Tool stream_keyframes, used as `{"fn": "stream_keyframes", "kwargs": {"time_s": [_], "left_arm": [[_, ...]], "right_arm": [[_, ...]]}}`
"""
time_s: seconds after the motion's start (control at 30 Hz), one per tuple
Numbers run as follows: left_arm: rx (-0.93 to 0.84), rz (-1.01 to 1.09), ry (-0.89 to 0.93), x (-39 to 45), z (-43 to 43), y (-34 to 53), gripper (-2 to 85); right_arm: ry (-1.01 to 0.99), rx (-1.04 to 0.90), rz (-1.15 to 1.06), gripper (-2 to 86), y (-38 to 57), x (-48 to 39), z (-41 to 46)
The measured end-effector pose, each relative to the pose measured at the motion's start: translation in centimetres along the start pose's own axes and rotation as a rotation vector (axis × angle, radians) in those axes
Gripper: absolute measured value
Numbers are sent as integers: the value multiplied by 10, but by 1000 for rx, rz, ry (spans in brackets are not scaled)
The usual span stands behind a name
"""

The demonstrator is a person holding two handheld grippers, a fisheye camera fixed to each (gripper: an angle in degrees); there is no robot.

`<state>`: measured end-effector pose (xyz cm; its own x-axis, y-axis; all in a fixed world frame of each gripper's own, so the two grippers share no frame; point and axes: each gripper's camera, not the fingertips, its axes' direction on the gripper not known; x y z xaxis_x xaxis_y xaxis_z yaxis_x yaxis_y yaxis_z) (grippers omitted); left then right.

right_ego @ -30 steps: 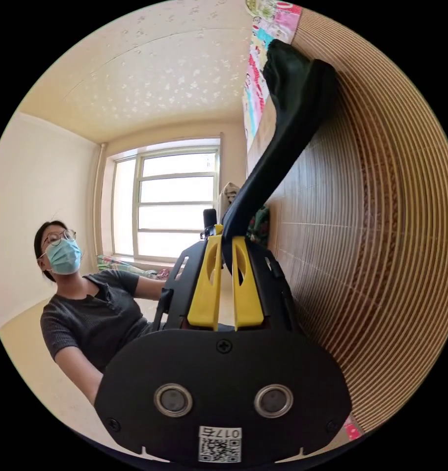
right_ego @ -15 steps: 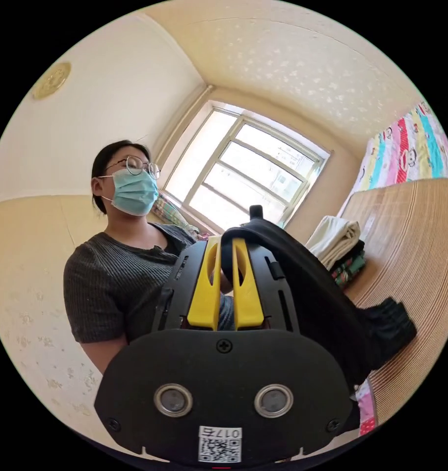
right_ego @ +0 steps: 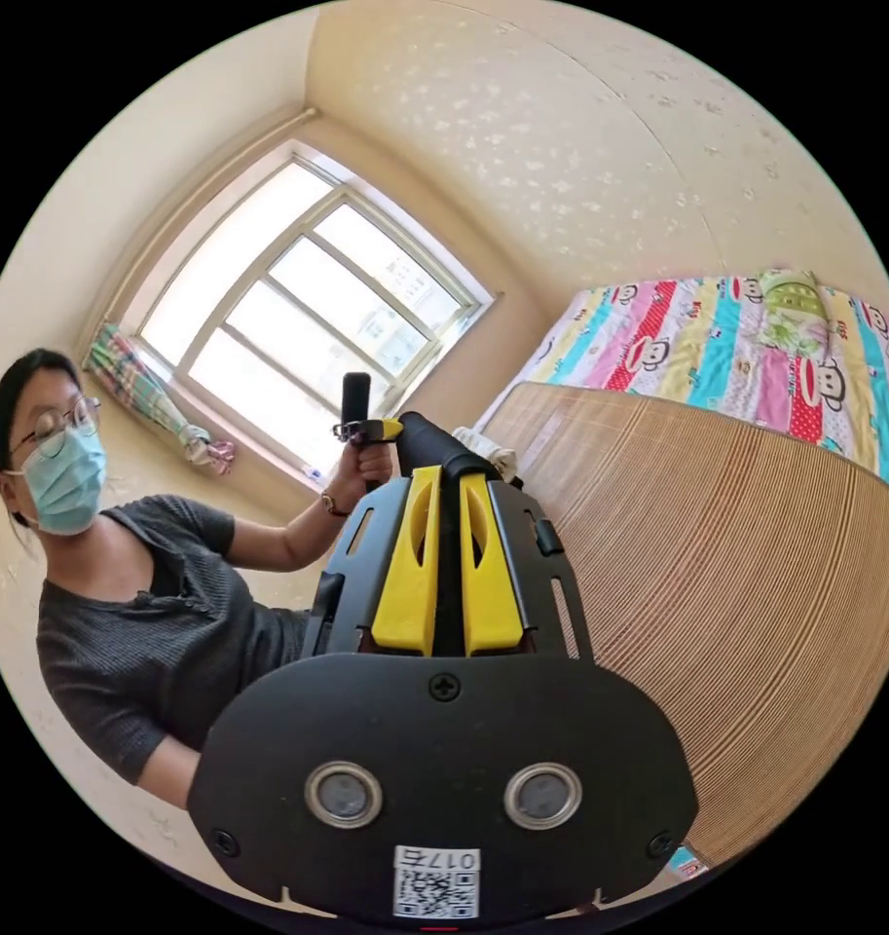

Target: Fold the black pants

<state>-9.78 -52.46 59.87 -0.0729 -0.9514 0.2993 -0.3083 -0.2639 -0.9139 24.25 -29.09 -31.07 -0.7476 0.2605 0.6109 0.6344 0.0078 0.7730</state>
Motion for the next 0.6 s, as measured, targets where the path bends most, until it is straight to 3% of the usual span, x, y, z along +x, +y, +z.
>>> {"fn": "stream_keyframes", "kwargs": {"time_s": [0.17,0.3,0.47,0.6], "left_arm": [[-114,-171,-171,-124,45,-20,40],[-268,-203,-251,-172,88,14,41],[-389,-383,-158,-217,142,136,41],[-465,-608,-136,-257,178,224,48]], "right_arm": [[-93,-27,190,13,2,102,51],[-12,-167,302,18,59,130,105],[-57,-204,497,32,179,144,153],[-30,-204,835,57,275,170,181]]}}
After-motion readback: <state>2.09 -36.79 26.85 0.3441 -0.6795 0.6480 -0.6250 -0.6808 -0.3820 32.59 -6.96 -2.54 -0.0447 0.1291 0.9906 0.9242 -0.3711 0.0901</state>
